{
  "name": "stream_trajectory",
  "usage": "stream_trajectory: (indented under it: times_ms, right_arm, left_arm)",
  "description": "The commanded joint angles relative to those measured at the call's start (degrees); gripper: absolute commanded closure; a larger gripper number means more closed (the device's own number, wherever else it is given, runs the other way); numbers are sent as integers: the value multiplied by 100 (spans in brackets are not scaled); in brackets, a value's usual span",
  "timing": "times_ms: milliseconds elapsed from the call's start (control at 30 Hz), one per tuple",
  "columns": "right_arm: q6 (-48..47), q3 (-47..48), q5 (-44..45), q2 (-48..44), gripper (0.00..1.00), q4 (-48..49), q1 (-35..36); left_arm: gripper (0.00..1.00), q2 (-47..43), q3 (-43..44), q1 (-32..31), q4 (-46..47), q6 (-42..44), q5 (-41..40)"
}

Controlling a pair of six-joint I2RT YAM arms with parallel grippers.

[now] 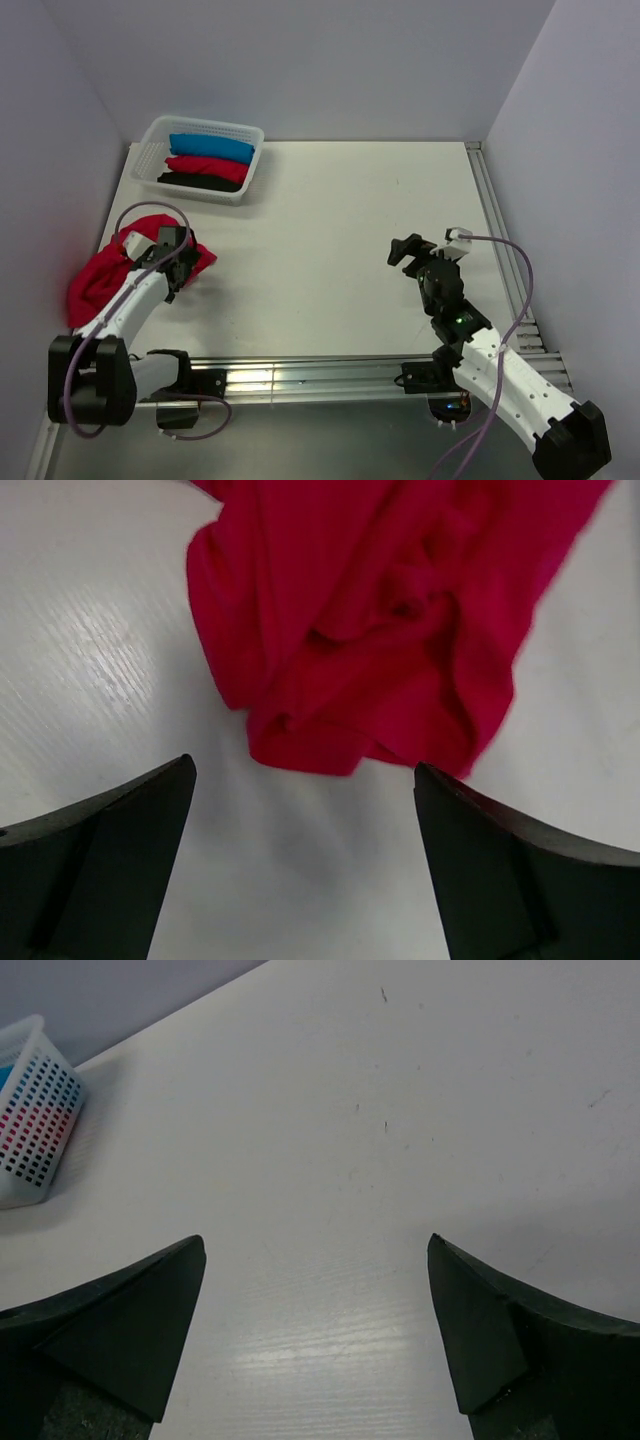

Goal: Roll the t-shirts
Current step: Grab a tshirt with the left arm

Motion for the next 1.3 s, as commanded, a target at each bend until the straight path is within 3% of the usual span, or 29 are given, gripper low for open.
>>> stream_trajectory:
  times_ms: [0,233,333,433,467,500,533,567,600,700,833,1000,1133,1167,1267]
  right_arm:
    - [-99,-86,-49,-189,1,227,-22]
    - [-108,-42,-58,-93,1,209,-13]
    - [-108,-24,-58,-75,1,209,-22]
    - [-126,-50,-93,-145,2,227,-22]
    - [-143,-68,-110,-154,2,244,-13]
    - [-152,-85,-145,-189,2,279,-22]
    - [-178,-103,-241,-259,2,306,-22]
    - [-213,-147,-294,-286,2,341,-13]
    - [-231,-165,-304,-329,2,393,-22]
    - [-249,-217,-339,-435,2,429,-22]
    - [-354,-235,-541,-409,4,534,-13]
    - [-337,-147,-480,-242,5,473,-22]
    - [-249,-121,-208,-312,5,333,-22]
    - [-179,-147,-137,-356,5,315,-22]
    - [-161,-235,-93,-558,5,306,-13]
  left_arm:
    - [3,457,386,388,407,64,94]
    - [5,1590,676,652,915,64,418]
    - [12,2004,721,818,1092,55,690]
    - [27,2312,668,977,1320,125,1015]
    - [40,2374,668,1038,1460,239,1086]
    - [42,2436,685,1065,1453,257,1104]
    - [51,2488,720,1074,1383,231,939]
    - [86,2471,712,1074,1243,144,868]
    - [100,2419,686,1074,1146,56,789]
    - [100,1946,440,1057,1303,143,805]
    - [100,639,141,724,988,99,701]
    - [100,-708,246,-997,399,-453,401]
    - [100,-1605,202,-2491,573,-1148,402]
    - [100,-1668,254,-3060,696,-1323,288]
    - [100,-1441,877,-3923,846,-1168,-20]
